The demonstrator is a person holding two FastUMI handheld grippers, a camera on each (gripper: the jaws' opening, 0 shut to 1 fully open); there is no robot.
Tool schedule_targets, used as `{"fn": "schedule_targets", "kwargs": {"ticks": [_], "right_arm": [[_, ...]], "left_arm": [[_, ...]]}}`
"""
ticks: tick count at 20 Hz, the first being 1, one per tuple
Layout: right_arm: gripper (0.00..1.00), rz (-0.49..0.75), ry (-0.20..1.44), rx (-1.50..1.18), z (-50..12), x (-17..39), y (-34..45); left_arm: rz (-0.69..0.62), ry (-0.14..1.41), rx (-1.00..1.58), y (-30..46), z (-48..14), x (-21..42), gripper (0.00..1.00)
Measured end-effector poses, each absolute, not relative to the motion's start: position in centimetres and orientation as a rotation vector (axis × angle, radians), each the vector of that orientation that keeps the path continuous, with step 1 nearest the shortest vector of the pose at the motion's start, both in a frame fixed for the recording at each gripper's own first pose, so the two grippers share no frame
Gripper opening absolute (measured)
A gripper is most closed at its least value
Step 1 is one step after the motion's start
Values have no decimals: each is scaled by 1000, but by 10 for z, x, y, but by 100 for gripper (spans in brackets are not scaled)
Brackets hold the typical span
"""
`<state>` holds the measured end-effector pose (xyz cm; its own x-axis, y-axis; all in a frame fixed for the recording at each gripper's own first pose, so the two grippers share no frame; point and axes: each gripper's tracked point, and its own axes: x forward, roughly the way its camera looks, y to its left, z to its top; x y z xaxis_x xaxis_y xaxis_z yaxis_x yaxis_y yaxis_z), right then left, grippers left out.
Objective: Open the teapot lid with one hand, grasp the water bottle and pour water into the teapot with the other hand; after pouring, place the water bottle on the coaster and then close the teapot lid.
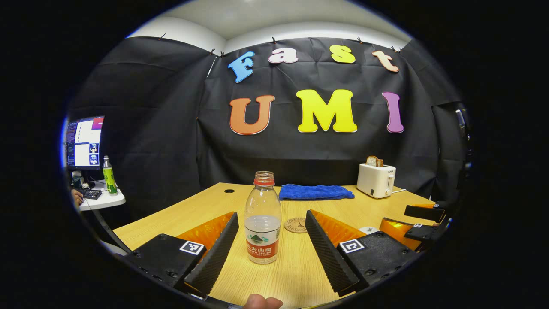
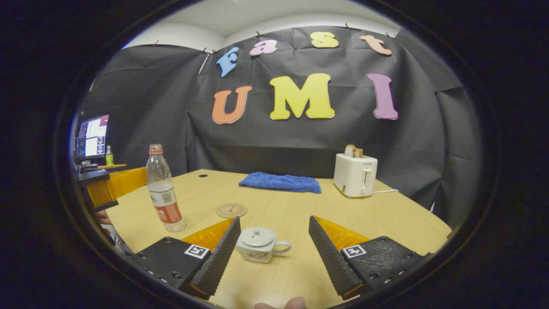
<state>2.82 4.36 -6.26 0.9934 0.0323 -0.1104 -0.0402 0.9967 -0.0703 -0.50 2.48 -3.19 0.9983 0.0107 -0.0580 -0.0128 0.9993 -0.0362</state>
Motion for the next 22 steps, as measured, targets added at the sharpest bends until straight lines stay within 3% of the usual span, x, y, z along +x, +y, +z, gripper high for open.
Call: {"fn": "schedule_targets", "kwargs": {"ticks": [6, 8, 9, 14, 16, 18, 20, 22], "right_arm": [[96, 38, 116, -59, -69, 66, 59], [92, 41, 129, -60, -78, 77, 66], [76, 36, 138, -63, -81, 80, 67], [39, 22, 176, -70, -91, 85, 66], [7, 3, 176, -81, -93, 90, 66], [9, 8, 172, -81, -90, 85, 66], [0, 14, 169, -89, -91, 84, 66], [0, 21, 159, -81, -86, 84, 68]], "left_arm": [[36, 75, -80, 45, -41, -6, 98], [44, 82, -81, 52, -44, -7, 98], [48, 86, -82, 55, -46, -5, 98], [52, 94, -98, 62, -52, -2, 99], [44, 97, -94, 60, -52, 1, 99], [38, 100, -91, 58, -55, 2, 99], [32, 103, -94, 57, -56, 3, 99], [28, 109, -95, 56, -59, 3, 99]]}}
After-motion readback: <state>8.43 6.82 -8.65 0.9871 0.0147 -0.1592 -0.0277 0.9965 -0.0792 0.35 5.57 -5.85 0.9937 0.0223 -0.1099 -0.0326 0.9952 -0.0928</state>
